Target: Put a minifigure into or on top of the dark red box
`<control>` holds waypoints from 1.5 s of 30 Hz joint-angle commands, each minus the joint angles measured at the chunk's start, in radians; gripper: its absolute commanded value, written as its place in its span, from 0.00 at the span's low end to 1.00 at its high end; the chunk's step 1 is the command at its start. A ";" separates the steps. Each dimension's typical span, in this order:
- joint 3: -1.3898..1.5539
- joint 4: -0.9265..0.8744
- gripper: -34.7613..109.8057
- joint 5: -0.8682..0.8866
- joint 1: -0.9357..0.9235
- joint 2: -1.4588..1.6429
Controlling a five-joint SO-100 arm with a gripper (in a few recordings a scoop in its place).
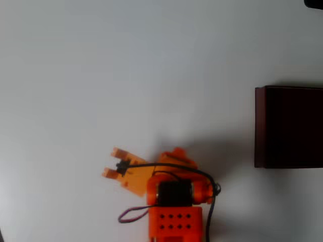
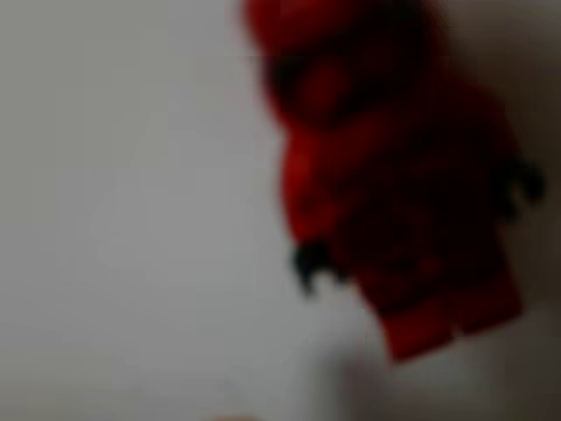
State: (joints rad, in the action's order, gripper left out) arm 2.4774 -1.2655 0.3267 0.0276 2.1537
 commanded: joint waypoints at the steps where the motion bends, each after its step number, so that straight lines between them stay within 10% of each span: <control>1: 0.015 -0.005 0.45 0.020 0.037 0.040; 45: 0.054 0.029 0.45 0.247 0.359 0.057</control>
State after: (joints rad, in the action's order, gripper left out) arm 2.5617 -1.2410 0.5476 0.3543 2.2243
